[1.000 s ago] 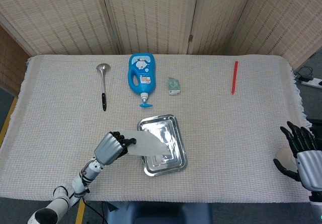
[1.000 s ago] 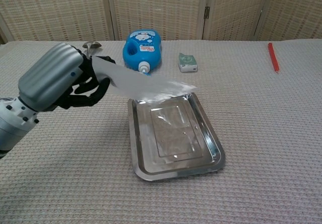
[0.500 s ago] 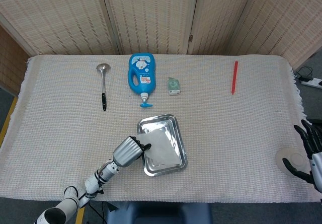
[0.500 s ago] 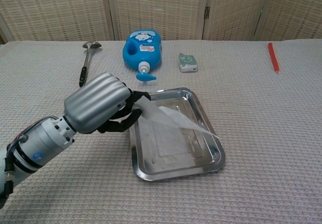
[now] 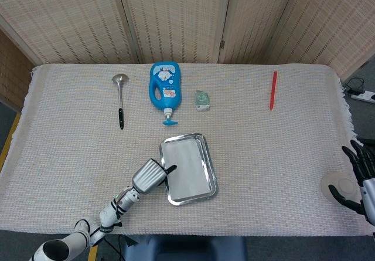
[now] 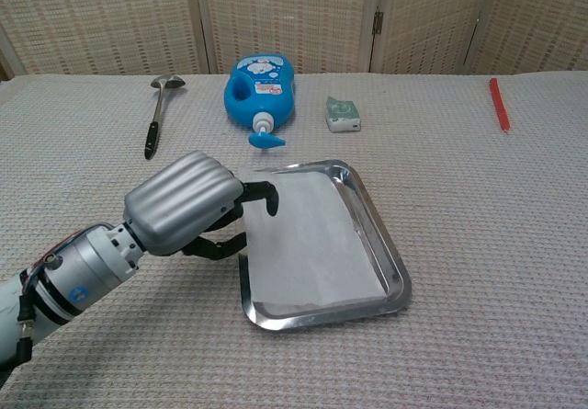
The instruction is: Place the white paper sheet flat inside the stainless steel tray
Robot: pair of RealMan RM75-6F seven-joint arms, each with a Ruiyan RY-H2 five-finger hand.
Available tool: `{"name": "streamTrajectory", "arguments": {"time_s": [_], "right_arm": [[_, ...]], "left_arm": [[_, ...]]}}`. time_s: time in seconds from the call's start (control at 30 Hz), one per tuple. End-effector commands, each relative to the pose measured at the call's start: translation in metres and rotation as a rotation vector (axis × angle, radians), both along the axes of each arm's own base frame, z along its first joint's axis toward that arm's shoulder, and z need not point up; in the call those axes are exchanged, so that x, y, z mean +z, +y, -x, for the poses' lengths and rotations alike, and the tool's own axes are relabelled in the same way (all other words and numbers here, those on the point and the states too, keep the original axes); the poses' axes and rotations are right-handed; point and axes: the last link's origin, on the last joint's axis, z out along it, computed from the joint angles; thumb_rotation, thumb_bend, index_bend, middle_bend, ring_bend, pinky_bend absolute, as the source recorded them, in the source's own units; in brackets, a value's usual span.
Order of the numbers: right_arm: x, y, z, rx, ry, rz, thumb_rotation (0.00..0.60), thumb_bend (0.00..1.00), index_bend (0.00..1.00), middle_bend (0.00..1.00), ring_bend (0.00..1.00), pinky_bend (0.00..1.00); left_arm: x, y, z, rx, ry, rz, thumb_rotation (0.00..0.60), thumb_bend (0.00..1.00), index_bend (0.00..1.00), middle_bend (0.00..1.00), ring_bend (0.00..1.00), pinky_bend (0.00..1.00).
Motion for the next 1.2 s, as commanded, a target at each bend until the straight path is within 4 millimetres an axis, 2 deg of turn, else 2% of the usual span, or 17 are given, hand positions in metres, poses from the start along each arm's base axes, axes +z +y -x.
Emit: {"name": "streamTrajectory", "arguments": {"time_s": [0.03, 0.4, 0.6, 0.83, 1.1, 1.17, 1.2], "right_arm": [[-0.001, 0.0, 0.0, 0.0, 0.0, -0.002, 0.6, 0.32, 0.0, 0.0, 0.0, 0.0], [-0.001, 0.0, 0.0, 0.001, 0.0, -0.003, 0.6, 0.33, 0.0, 0.0, 0.0, 0.0], [0.0, 0.0, -0.001, 0.004, -0.004, -0.001, 0.6, 0.32, 0.0, 0.0, 0.0, 0.0], [0.001, 0.002, -0.002, 0.013, -0.009, -0.002, 0.6, 0.33, 0.0, 0.0, 0.0, 0.0], [0.003, 0.004, -0.002, 0.017, -0.013, 0.002, 0.6, 0.33, 0.0, 0.0, 0.0, 0.0], [0.003, 0.004, -0.002, 0.018, -0.015, 0.001, 0.6, 0.32, 0.0, 0.0, 0.0, 0.0], [0.003, 0.004, -0.002, 0.018, -0.015, -0.002, 0.6, 0.32, 0.0, 0.0, 0.0, 0.0]], "left_arm": [[0.002, 0.003, 0.004, 0.032, 0.028, -0.012, 0.6, 0.36, 0.38, 1.0, 1.0, 1.0], [0.005, 0.006, 0.002, 0.082, 0.057, -0.05, 0.6, 0.3, 0.33, 1.0, 0.99, 1.0], [0.009, 0.007, -0.002, 0.128, 0.046, -0.1, 0.6, 0.17, 0.3, 1.0, 0.99, 1.0], [0.011, 0.004, -0.012, 0.14, 0.024, -0.139, 0.6, 0.15, 0.3, 1.0, 1.0, 1.0], [0.019, 0.002, -0.018, 0.152, -0.013, -0.114, 0.6, 0.16, 0.3, 1.0, 1.0, 1.0], [0.023, 0.0, -0.02, 0.168, -0.009, -0.069, 0.6, 0.23, 0.3, 1.0, 1.0, 1.0], [0.025, -0.001, -0.021, 0.17, -0.002, -0.05, 0.6, 0.34, 0.3, 1.0, 1.0, 1.0]]}}
